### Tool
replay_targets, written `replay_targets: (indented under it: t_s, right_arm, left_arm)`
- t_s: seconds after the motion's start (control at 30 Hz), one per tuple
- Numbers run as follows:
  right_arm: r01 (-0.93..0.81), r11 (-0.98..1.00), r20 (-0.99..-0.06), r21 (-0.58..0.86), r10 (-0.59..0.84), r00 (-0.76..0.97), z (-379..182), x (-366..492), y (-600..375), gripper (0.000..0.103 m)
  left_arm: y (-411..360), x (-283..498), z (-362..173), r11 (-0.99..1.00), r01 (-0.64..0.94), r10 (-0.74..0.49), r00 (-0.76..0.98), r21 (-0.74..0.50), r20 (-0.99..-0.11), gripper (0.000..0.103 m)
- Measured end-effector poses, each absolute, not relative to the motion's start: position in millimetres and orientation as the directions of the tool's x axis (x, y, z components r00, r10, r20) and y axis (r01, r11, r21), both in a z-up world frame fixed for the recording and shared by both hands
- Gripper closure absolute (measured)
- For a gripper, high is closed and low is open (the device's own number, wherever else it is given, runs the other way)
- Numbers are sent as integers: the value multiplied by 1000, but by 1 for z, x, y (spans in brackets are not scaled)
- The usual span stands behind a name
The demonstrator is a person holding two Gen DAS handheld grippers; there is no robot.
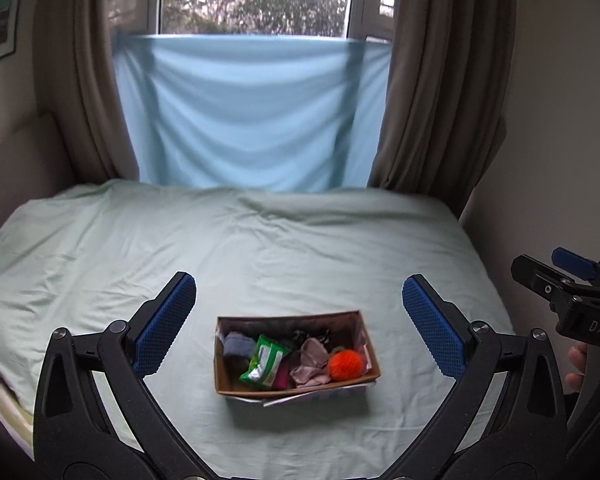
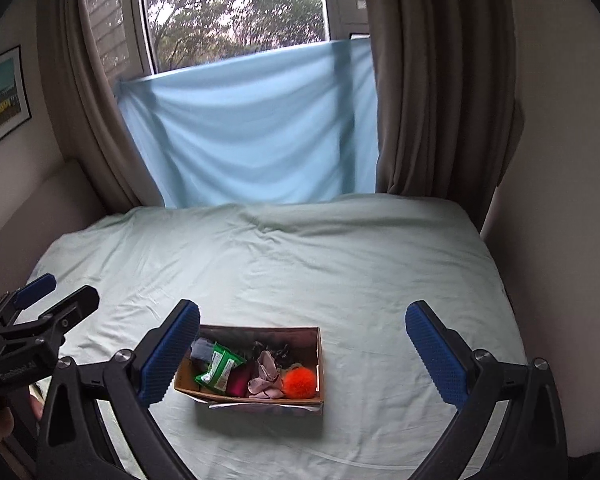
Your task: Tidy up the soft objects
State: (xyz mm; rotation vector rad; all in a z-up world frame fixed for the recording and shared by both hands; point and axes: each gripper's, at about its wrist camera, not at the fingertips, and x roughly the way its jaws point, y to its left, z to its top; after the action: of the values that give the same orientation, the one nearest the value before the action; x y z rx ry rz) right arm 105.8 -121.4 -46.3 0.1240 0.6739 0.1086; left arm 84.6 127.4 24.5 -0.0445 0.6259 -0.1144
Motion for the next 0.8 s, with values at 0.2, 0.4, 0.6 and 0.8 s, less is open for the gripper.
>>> replay_targets:
  t_s: [0.2, 0.4, 0.6, 0.8]
  right_arm:
    - [-47, 991, -566, 127, 111, 817, -25, 79, -140, 0]
    - [-37, 995, -536, 97, 84, 840, -19, 63, -153, 0]
    - [-39, 994, -521, 98, 85, 849, -18, 56, -162, 0]
    - [-42, 995, -514, 93, 85, 854, -16, 50, -164, 0]
  left_arm:
    - [109, 54, 42, 994, 82, -108, 848, -73, -519, 0]
    - [92, 37, 45, 997, 72, -79, 871, -32, -485, 0]
    - [87, 31, 46, 998, 58, -68, 876, -34, -478, 0]
    - [82, 24, 46, 998, 53, -62, 876, -32, -478, 0]
